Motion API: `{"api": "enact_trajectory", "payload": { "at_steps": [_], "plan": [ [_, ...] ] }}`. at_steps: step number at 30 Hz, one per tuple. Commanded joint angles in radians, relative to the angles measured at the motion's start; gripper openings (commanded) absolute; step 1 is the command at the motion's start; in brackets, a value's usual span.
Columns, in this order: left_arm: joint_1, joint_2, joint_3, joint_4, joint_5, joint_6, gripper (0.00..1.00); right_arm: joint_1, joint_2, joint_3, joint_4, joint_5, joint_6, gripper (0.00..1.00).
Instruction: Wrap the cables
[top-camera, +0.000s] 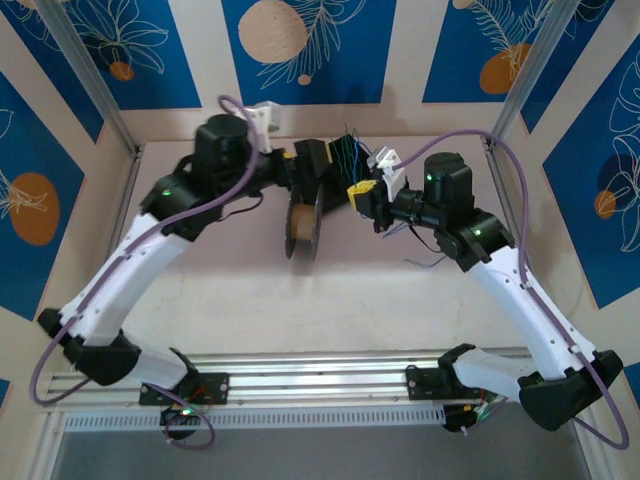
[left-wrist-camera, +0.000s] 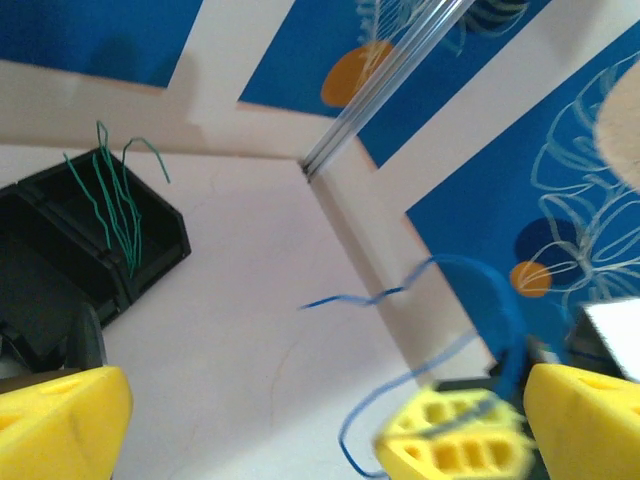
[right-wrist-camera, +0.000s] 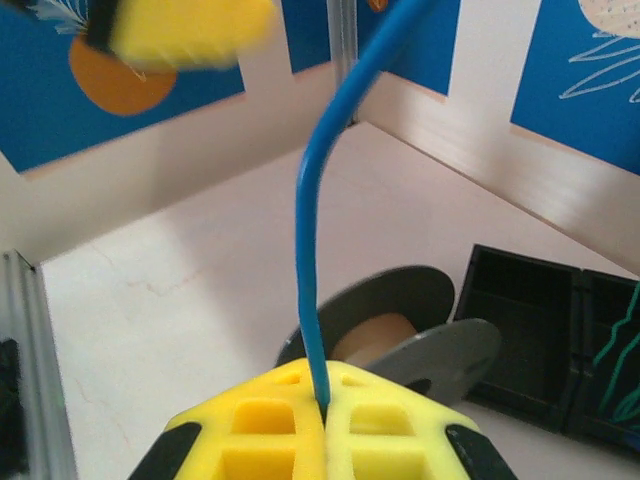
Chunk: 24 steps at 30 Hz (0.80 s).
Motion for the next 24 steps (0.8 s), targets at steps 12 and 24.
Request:
{"api": "enact_trajectory", "payload": {
  "at_steps": [12,24],
  "plan": [
    [0.169,-0.015,-0.173,0.183,0.504,-0.242,1.0,0.201,-0.031,-0.16,0.087,0.192,-0.559,0.0],
    [0.126,0.061,-0.344,0.429,0.644,-0.442,0.79,0.278,-0.003,-0.18,0.138,0.286,-0.671,0.0]
  ]
}}
